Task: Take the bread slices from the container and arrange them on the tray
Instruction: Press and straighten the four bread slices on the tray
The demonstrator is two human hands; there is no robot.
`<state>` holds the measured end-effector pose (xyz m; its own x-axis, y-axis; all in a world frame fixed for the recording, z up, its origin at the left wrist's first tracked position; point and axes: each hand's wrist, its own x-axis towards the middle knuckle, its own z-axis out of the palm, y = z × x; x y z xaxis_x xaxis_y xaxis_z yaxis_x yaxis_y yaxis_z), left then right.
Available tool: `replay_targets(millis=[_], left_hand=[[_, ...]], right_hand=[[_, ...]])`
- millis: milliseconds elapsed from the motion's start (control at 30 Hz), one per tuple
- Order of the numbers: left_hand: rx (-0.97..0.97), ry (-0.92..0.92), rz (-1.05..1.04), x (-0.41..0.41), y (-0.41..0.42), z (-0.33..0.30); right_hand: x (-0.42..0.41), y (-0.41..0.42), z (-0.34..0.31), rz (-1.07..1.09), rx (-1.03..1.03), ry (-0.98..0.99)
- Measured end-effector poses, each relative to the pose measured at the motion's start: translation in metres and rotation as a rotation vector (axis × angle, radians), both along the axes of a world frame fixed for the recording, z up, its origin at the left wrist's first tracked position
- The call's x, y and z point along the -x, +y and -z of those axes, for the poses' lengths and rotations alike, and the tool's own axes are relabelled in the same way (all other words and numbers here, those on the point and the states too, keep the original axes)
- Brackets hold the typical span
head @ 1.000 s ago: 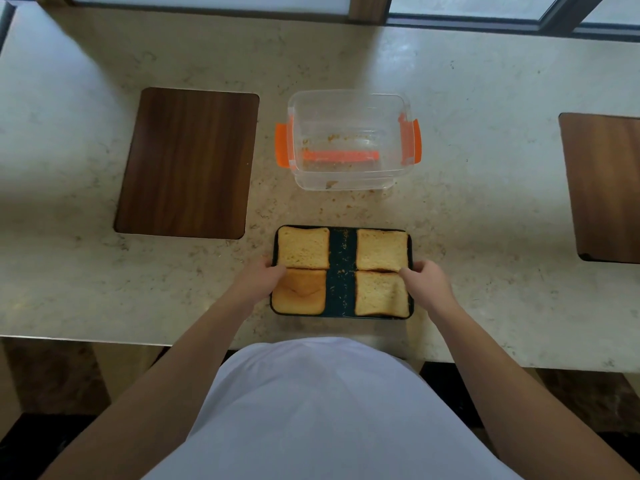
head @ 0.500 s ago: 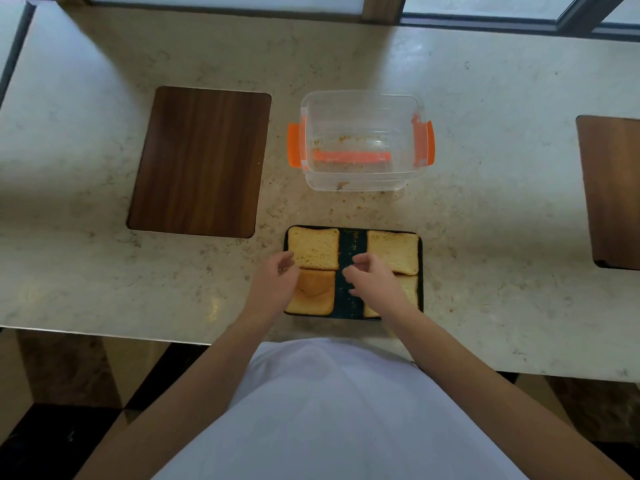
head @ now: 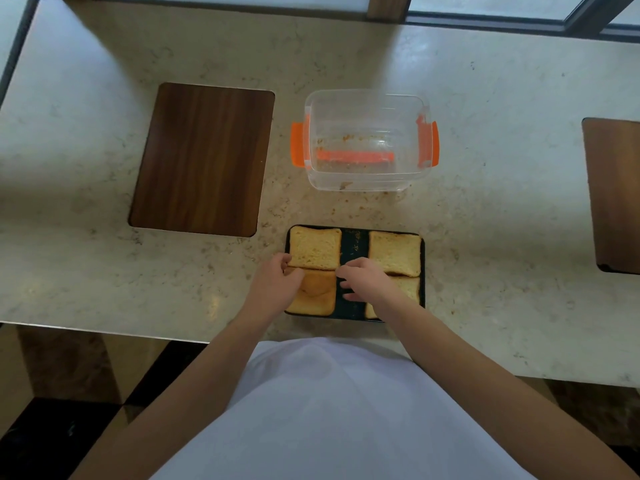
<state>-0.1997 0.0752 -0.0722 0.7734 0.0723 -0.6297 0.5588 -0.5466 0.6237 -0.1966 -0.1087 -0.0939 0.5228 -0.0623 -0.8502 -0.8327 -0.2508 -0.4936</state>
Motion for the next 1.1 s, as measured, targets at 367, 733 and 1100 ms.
replay_targets(millis=[367, 733, 1100], left_hand=[[0.019, 0.069, 0.013, -0.034, 0.002, -0.005], [0.038, 0.141, -0.063, -0.034, -0.01, 0.003], [0.039, 0.185, -0.047, -0.043, -0.028, 0.003]], right_hand=[[-0.007, 0.01, 0.001, 0.017, 0.023, -0.005], [-0.012, 0.011, -0.005, -0.003, 0.074, -0.013], [-0.019, 0.0, -0.009, -0.001, 0.109, -0.055]])
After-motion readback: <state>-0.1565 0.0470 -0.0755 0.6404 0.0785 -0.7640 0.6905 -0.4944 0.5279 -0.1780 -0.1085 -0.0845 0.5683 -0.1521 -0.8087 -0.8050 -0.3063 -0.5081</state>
